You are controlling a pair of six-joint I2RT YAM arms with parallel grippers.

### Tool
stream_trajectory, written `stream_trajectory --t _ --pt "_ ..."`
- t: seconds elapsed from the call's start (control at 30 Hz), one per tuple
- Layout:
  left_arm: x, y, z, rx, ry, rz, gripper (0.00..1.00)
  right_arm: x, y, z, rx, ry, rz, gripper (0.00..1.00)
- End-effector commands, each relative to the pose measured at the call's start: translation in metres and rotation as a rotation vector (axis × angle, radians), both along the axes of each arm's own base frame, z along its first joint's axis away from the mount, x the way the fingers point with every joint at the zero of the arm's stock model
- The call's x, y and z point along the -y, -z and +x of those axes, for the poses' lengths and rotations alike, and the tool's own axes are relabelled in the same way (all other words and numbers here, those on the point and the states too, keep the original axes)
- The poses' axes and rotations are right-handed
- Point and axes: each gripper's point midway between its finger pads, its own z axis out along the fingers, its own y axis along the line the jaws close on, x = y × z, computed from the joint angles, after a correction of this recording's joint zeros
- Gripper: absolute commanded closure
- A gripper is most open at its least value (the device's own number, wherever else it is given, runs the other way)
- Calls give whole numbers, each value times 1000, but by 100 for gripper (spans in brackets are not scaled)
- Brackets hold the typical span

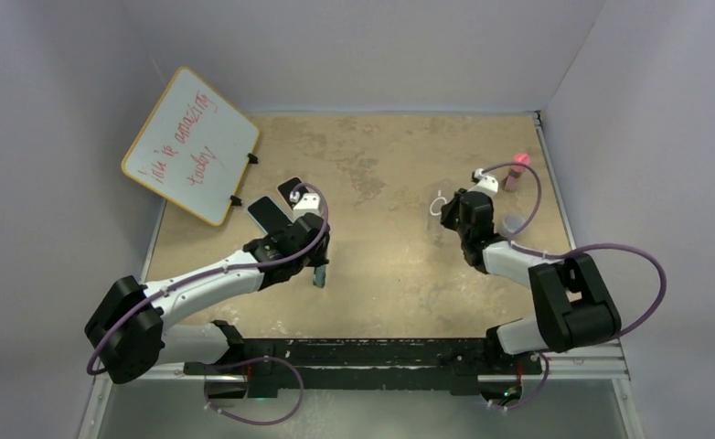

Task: Take the phone out of the phone case
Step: Remove the phone case from the phone, then place the phone case at the center of the board.

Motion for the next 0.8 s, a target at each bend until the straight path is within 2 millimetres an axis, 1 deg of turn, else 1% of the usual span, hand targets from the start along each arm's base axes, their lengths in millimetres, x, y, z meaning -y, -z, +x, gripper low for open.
stream_trajectory --t 0.0,0.07,0.13,0.17,0.27,0.33,0.43,0.47,0.57,0.67,0.7,0.77 --pt "17 -46 22 142 75 -42 100 39 2 21 -41 93 8 100" --pt "20 -49 23 158 99 -36 100 47 7 27 -71 62 59 100" --pt "22 -50 25 173 123 -26 100 45 10 34 -87 -14 125 100" --pt "23 -50 26 177 137 -20 100 45 16 36 -122 -34 138 100" --pt "29 -52 28 190 175 -13 100 45 27 40 -212 -68 129 94" --pt "33 -54 30 200 201 -8 100 52 29 41 -238 -52 100 87" --pt "40 -57 32 217 239 -11 100 69 24 41 -243 3 20 74" --pt "42 -58 32 224 251 -16 100 79 22 41 -242 36 -21 66" --pt "48 -58 34 229 281 -17 100 97 17 37 -250 91 -107 56" --pt "53 -57 35 222 301 -10 100 103 10 38 -249 112 -137 49" --pt "55 -58 36 221 308 -10 100 106 5 40 -234 112 -159 48" --pt "58 -57 37 220 320 -5 100 93 -3 40 -210 66 -123 45"
